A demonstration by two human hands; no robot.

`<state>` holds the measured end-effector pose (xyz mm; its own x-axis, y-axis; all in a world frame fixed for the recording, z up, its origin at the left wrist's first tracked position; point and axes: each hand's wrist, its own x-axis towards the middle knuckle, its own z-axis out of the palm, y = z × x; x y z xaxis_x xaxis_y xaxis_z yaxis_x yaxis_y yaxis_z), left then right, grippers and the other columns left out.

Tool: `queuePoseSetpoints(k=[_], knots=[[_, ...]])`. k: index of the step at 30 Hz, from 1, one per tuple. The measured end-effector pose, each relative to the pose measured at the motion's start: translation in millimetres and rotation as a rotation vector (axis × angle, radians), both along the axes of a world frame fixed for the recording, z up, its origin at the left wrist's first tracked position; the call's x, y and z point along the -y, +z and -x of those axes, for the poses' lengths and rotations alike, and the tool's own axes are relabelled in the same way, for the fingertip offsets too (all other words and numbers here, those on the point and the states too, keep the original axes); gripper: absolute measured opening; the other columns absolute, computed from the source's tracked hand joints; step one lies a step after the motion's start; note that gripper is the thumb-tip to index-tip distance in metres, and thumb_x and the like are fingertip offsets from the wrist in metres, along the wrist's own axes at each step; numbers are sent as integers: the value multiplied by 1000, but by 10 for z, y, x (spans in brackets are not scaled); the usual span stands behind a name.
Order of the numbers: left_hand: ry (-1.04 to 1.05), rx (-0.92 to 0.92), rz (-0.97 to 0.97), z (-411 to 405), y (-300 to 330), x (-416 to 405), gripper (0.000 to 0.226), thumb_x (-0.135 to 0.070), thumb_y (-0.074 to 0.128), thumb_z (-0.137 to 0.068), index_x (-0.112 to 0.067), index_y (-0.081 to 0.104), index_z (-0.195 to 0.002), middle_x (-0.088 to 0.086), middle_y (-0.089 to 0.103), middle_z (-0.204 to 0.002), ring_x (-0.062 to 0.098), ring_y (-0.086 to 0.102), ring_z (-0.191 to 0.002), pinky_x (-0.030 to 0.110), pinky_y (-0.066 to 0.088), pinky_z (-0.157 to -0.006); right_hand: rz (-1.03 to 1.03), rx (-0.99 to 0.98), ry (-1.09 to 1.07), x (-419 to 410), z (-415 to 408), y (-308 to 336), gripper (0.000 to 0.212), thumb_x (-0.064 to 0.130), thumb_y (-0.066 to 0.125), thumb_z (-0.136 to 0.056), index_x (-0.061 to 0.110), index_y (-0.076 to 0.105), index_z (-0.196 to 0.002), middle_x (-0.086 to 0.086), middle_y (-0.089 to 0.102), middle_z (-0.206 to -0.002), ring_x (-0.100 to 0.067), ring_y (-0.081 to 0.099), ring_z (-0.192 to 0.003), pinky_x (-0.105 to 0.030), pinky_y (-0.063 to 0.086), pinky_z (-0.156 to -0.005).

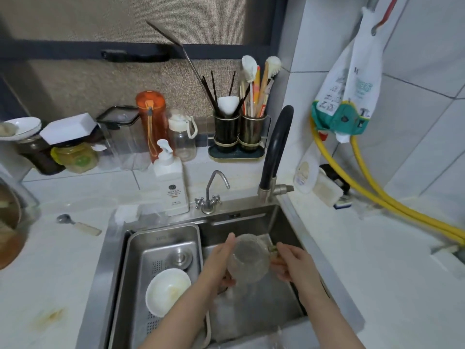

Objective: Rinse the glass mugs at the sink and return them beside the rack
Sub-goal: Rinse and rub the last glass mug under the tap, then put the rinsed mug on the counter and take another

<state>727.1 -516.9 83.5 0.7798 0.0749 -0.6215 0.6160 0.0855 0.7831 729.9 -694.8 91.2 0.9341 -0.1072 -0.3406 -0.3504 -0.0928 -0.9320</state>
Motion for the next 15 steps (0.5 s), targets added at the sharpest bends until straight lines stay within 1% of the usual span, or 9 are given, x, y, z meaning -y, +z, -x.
queuePoseSetpoints(k=[4,5,6,7,8,10,12,13,15], knots=[[8,-45,46,159,81,-15,63,-75,40,-79,-18,66,-87,-1,50,-45,13,46,-39,19,37,-47,16,-13,-5,11,86,-36,27,36,60,-91,10,67,-88,-8,71,-77,-11,65,-60,-23,48,-55],[-13,-15,46,228,82,-51,75,-79,41,-76,-12,67,-95,-2,46,-40,13,43,-35,19,35,-46,26,-2,-3,13,98,-33,29,38,59,-91,9,67,-89,-8,71,-77,-12,65,-61,-22,48,-55],[-34,15,35,285,75,-97,91,-82,41,-73,-2,63,-112,-1,45,-38,14,42,-33,18,35,-44,42,6,-7,15,100,-35,32,40,59,-90,9,66,-89,-7,70,-76,-13,64,-62,-22,48,-55],[-58,39,29,336,77,-129,104,-84,40,-72,4,51,-125,0,45,-38,14,41,-32,17,34,-42,56,11,-13,17,100,-35,36,44,58,-90,9,65,-89,-6,69,-75,-13,63,-63,-24,48,-55],[-73,52,43,372,98,-130,109,-85,39,-71,7,43,-130,0,44,-38,14,40,-30,16,33,-40,68,16,-16,18,105,-34,38,48,56,-89,10,65,-89,-5,68,-75,-14,61,-64,-25,48,-56],[-61,43,63,401,194,-82,112,-88,39,-66,4,49,-129,2,47,-40,15,42,-31,15,32,-38,61,34,-30,7,131,-18,44,57,55,-86,14,64,-83,-5,65,-74,-17,59,-66,-28,49,-59],[-51,18,49,362,290,-3,106,-90,43,-61,-5,56,-125,4,55,-50,17,50,-36,18,38,-40,36,40,-8,16,165,4,52,70,56,-76,18,63,-78,-4,65,-76,-22,62,-72,-35,55,-68],[-24,7,48,330,307,42,103,-89,45,-61,-10,55,-127,5,61,-59,18,57,-41,21,43,-42,7,40,-4,23,186,29,49,67,58,-77,18,63,-81,-5,67,-81,-24,66,-77,-40,57,-73],[4,12,96,331,366,102,89,-86,49,-61,-23,58,-124,6,70,-90,23,71,-64,32,55,-52,-109,26,11,38,224,69,30,42,62,-88,14,63,-94,-9,68,-94,-26,68,-88,-44,58,-80]])
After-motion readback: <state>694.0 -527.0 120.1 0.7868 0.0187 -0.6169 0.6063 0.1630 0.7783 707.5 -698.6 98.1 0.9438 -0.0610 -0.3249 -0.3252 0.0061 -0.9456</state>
